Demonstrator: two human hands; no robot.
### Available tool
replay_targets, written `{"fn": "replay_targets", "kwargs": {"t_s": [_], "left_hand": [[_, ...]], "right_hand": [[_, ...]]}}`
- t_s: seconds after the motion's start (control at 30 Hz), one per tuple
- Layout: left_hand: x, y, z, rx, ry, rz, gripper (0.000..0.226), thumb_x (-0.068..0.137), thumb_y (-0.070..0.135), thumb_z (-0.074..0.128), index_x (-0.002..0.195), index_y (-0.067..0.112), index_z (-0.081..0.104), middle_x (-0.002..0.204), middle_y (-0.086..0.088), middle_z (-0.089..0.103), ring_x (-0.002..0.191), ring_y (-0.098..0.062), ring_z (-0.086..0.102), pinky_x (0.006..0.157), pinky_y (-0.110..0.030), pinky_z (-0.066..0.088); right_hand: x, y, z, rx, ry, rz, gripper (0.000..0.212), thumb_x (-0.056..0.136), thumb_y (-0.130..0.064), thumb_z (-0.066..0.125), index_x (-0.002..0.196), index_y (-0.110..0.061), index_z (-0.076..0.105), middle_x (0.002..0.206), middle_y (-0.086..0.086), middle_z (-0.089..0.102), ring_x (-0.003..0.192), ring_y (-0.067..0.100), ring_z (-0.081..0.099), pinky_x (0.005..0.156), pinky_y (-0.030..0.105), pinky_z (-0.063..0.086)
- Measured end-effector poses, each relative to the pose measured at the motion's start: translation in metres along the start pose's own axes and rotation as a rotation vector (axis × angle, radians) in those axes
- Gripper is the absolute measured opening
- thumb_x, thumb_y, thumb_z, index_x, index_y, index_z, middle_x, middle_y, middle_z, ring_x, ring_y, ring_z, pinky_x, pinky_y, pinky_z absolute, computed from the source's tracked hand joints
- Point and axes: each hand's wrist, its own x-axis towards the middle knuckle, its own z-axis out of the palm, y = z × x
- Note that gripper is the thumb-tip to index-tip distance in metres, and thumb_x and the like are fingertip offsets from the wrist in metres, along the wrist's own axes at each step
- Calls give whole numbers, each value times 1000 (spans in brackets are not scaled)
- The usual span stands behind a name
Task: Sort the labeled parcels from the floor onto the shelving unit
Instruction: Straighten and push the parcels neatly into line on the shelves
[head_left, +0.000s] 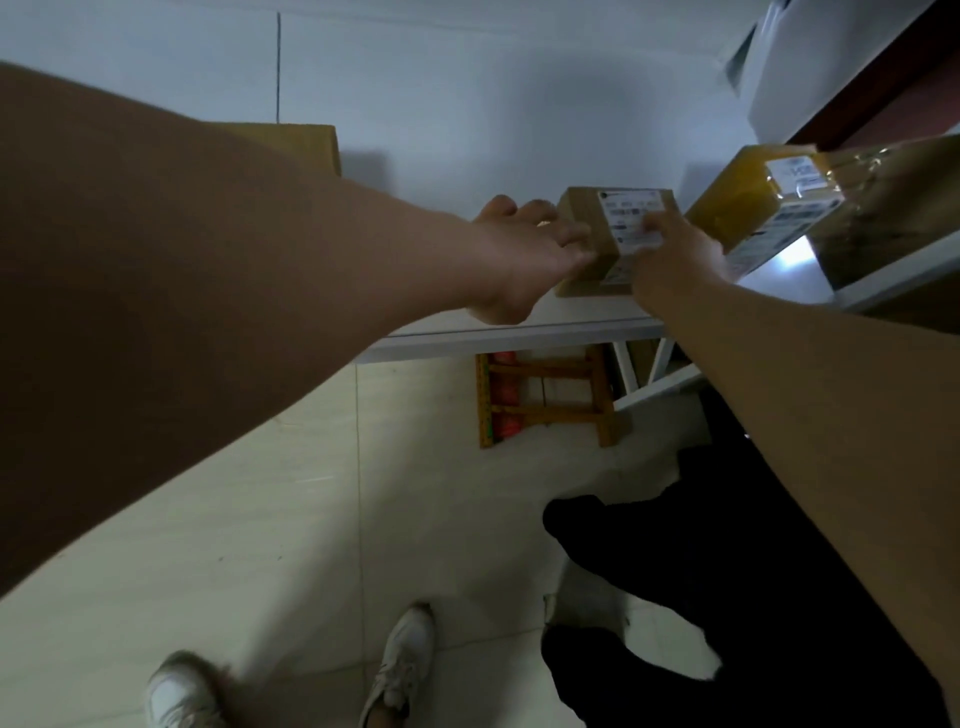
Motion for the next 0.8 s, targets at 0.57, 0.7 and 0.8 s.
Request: {"fn": "replay_targets", "kwargs": {"t_s": [0.57, 0.7, 0.8], "left_hand": [[-85, -103, -4, -29, 111, -193, 73, 78, 3, 56, 144, 30, 41, 151, -9, 41, 141, -25, 28, 111, -44, 21], [-94, -113, -4, -15, 140, -227, 78, 80, 11, 67, 149, 31, 36, 150, -9, 43, 143, -28, 23, 111, -47, 20], [-100, -121, -2, -1, 108, -224, 72, 84, 17, 66, 148, 33, 38, 150, -6, 43, 144, -26, 21, 111, -47, 19]], "right_hand": [[-38, -98, 63, 193, -21, -118, 38, 103, -18, 48, 139, -31, 51, 121, 7, 32, 98, 25, 60, 79, 24, 52], [-44, -122, 70, 197, -46, -152, 41, 102, -17, 46, 139, -32, 52, 137, 13, 40, 105, 25, 55, 91, 27, 50], [-49, -136, 82, 193, -35, -180, 37, 103, -20, 47, 136, -34, 54, 131, 9, 37, 98, 20, 54, 88, 26, 53]]}}
